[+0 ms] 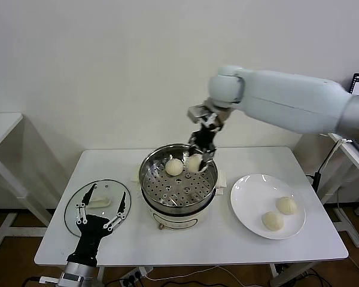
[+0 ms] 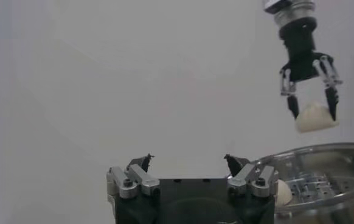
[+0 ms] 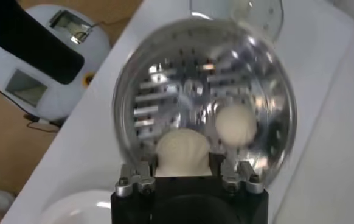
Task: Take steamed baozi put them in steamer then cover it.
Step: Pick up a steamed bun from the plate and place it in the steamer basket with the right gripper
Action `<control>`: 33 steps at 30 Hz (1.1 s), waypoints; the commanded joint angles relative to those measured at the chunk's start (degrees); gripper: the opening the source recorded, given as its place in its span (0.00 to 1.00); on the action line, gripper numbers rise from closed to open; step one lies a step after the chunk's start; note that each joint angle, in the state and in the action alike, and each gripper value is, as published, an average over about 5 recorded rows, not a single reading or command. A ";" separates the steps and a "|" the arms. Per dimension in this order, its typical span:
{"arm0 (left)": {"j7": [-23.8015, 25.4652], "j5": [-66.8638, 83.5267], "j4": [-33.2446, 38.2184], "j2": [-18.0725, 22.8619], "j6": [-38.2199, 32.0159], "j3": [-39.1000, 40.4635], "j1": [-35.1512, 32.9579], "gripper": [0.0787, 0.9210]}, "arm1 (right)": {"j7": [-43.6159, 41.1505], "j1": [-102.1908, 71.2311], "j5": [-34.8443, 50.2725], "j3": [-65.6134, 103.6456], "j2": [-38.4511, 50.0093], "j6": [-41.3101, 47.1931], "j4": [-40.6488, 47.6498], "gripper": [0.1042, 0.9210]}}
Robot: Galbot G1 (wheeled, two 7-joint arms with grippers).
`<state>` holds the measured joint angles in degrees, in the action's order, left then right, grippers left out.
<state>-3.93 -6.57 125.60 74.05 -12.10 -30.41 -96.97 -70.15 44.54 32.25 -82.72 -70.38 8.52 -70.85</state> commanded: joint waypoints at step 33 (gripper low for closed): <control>-0.11 0.61 0.55 0.04 -0.37 -1.98 -0.61 0.88 | 10.57 -10.00 -2.99 -1.51 -13.18 2.78 7.64 0.84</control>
<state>-4.00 -6.02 125.97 73.98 -12.62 -32.25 -97.51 -60.16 34.90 30.16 -84.78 -84.07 11.24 -62.86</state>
